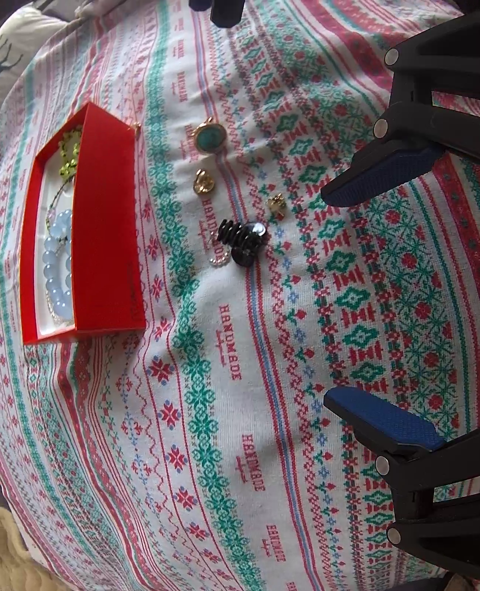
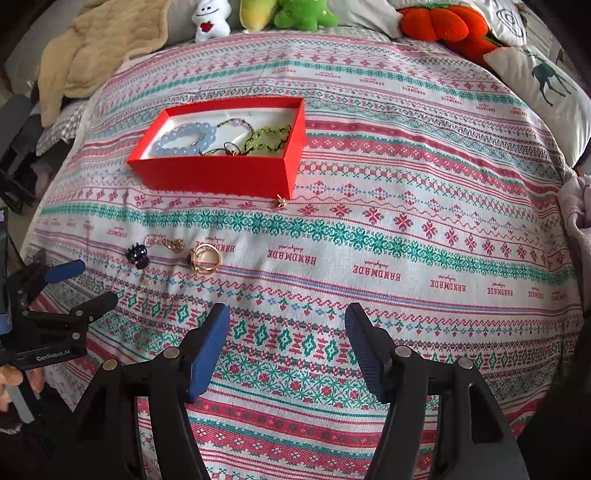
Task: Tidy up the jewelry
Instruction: 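Move both tools back toward the black hair clip and gold rings, then grasp the black hair clip with the left tool while the right tool grasps a gold ring, then carry the hair clip and gold ring into the red box and open both tools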
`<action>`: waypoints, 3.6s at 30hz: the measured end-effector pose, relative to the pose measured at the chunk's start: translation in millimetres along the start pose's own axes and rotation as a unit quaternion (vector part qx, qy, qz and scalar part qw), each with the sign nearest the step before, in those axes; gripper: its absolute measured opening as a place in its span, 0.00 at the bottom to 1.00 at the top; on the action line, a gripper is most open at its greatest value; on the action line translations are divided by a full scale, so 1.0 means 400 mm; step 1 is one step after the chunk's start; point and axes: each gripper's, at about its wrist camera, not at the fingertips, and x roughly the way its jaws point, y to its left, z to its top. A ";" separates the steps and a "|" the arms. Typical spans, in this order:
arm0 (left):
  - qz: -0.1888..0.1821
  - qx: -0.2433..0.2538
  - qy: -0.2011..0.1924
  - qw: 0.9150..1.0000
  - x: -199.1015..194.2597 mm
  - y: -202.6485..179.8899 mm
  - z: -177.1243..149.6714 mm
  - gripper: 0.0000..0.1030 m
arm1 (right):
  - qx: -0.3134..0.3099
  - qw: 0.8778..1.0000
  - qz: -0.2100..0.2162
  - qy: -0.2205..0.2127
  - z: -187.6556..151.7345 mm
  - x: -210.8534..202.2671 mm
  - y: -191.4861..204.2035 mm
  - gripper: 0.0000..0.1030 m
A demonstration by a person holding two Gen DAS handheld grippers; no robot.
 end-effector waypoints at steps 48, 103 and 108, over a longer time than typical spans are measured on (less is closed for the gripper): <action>-0.011 0.015 -0.060 0.998 0.018 -0.068 0.103 0.11 | -0.058 0.998 -0.008 0.033 -0.003 0.075 0.091 0.66; -0.006 -0.044 -0.073 0.996 -0.081 -0.056 0.127 0.11 | -0.002 0.999 0.044 -0.030 0.108 -0.023 0.123 0.30; -0.003 -0.052 -0.097 0.994 -0.109 -0.054 0.163 0.11 | 0.018 0.997 0.052 -0.053 0.128 -0.063 0.095 0.30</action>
